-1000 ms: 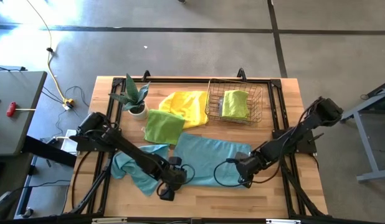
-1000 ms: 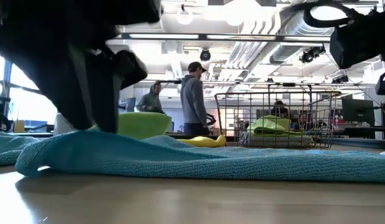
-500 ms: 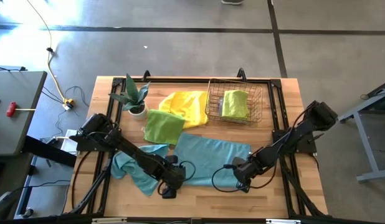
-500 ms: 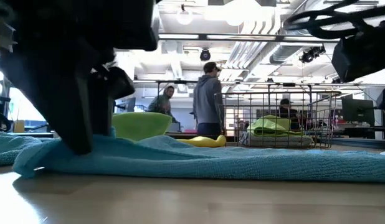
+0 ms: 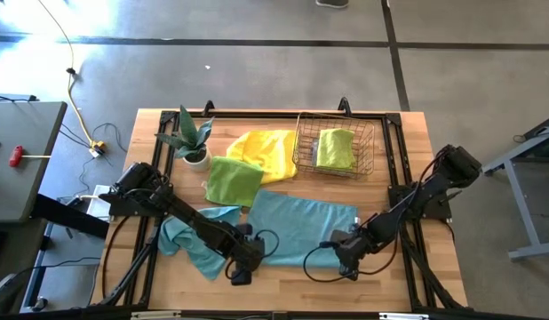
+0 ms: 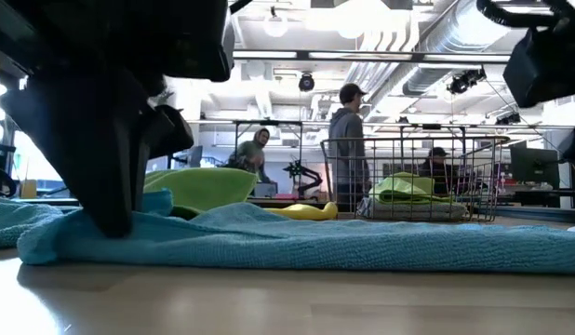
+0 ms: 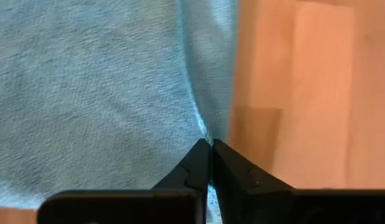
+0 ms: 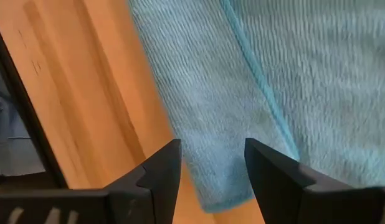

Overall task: Fold microfiber towels
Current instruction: Fold the right blue microfiber towel

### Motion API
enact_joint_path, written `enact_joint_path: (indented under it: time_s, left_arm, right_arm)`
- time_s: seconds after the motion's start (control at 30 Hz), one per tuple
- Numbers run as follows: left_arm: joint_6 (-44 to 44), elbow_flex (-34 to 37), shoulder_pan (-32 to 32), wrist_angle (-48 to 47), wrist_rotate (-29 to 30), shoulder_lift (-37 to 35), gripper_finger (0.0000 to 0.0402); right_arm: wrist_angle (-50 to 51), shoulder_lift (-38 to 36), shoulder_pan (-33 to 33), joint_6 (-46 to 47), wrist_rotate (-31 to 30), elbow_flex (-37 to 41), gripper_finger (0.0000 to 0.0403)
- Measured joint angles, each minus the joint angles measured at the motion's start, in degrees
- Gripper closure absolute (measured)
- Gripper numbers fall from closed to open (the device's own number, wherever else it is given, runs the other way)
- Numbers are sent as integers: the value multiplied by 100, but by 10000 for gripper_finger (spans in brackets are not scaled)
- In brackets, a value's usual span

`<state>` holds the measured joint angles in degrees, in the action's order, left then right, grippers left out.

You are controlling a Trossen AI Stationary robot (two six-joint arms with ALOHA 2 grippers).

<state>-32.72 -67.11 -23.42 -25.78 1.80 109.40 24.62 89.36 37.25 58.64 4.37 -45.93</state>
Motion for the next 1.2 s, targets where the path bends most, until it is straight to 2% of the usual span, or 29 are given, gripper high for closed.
enact_joint_path:
  time_s: [0.13,0.37,0.53,0.67,0.77,0.93,1.0,1.2]
  left_arm:
    - [305,-6,-56,225,-161,-48,393]
    - [1132,-7,-278,796,-476,-50,396]
    - [1365,-7,-422,894,-182,-50,400]
    - [1520,-7,-498,895,166,-50,399]
    - [1539,-7,-537,951,355,-50,399]
    - [1540,-7,-553,942,382,-50,399]
    - [1540,-7,-559,942,383,-50,399]
    - [1540,-7,-561,936,419,-50,399]
  right_arm:
    - [-134,-2,0,-636,-336,0,233]
    - [-738,-2,-129,-1755,-1317,0,233]
    - [-1693,26,-428,-2489,-1778,-2,233]
    - [-2451,259,-739,-2827,-1926,-4,233]
    - [-3079,658,-958,-2997,-1814,-4,233]
    - [-4402,1530,-1197,-3087,-711,-50,233]
    - [-4832,1771,-1224,-3078,-455,-156,233]
    - [-5047,2263,-1202,-3595,-179,-660,233]
